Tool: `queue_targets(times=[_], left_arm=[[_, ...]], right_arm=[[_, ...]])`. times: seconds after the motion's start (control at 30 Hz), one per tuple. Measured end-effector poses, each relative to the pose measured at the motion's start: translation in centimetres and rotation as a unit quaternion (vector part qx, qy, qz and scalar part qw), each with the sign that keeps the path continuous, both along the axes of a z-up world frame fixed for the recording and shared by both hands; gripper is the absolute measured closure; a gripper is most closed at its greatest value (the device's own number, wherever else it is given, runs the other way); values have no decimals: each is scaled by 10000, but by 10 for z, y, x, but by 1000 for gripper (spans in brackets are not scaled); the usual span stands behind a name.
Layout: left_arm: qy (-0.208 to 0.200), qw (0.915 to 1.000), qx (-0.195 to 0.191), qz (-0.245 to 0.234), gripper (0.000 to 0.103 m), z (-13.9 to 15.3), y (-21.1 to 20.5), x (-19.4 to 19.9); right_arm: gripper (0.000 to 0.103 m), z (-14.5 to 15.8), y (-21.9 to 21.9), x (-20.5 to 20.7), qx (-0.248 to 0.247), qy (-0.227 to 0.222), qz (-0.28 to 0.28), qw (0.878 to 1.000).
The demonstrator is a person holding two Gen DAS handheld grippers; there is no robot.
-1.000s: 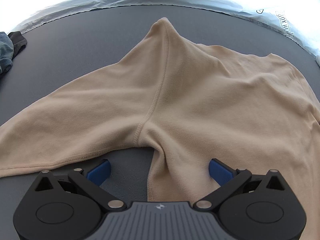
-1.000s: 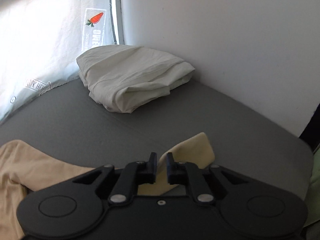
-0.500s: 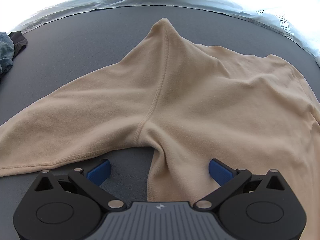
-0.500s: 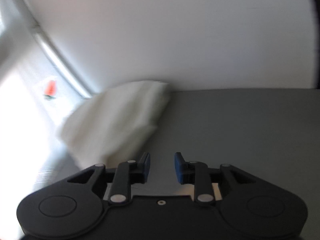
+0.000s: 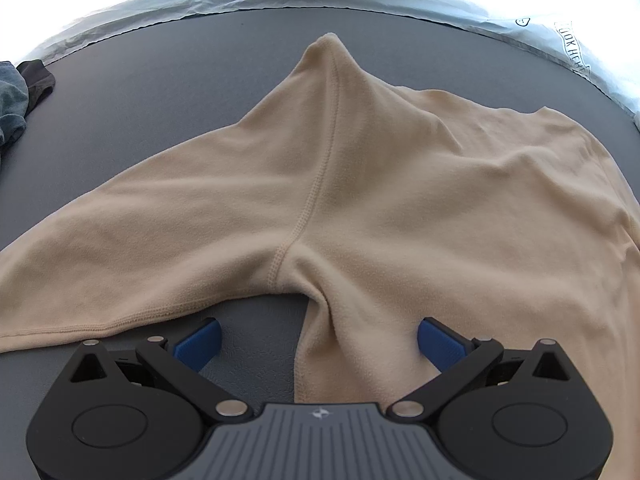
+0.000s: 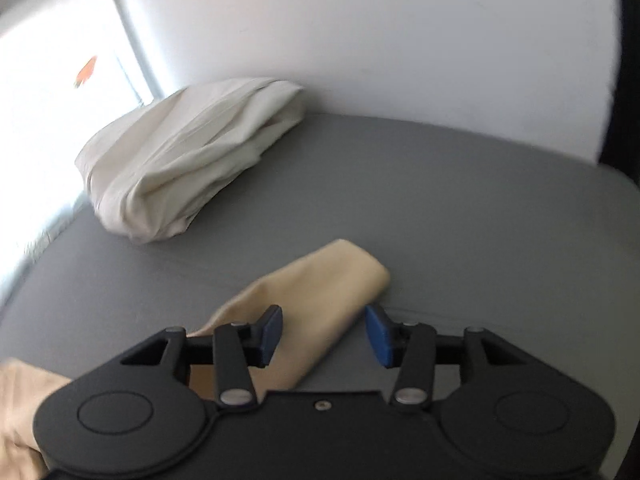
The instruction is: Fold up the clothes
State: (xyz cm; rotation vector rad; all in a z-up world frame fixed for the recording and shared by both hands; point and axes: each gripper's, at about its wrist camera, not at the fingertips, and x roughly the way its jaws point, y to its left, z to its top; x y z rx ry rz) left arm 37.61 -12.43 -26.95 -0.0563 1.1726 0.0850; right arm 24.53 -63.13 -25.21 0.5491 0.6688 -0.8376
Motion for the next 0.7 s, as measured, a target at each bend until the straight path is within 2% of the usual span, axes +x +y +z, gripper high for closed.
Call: queue_targets(times=[0.03,0.07,0.1,0.2,0.3,0.37,0.4,0.43,0.53,0.6,0.67,0.7], left_arm=[[-3,10000,0,-1,0,0,0,0],[-5,10000,1,-3,0,0,0,0],[-8,10000,1,-4,0,0,0,0],[-15,10000,2,-8,0,-1,0,-1],[-23,10000,2,-12,0,-1,0,-1],[-28,10000,3,-15,0,-1,1,-2],[-33,10000,4,-15,0,-1,1,-2],[-41,10000,4,-14,0,-1,1,-2],[-55,10000,5,-16,0,-1,1,-3],[-31,10000,-5,-19,0,-1,2,-3],[-6,10000,-64,-6,0,2,6,-1],[4,9999,-101,4,1,4,8,0]], right_arm=[[70,3,1,7,-170,178,154,9996],[92,6,3,13,-334,335,297,9984],[98,14,2,13,-412,206,304,9985],[98,47,3,9,-702,-282,216,9969],[98,97,9,-3,-1373,-666,-100,9882],[98,111,13,-5,-1672,-506,-165,9845],[98,105,14,-2,-1841,-135,-222,9826],[98,98,14,2,-1987,244,-276,9794],[95,51,6,16,-1573,1620,-279,9738],[89,35,12,14,-1339,1842,-251,9734],[57,38,27,18,-1467,1685,103,9747],[54,39,35,20,-1530,1606,280,9747]])
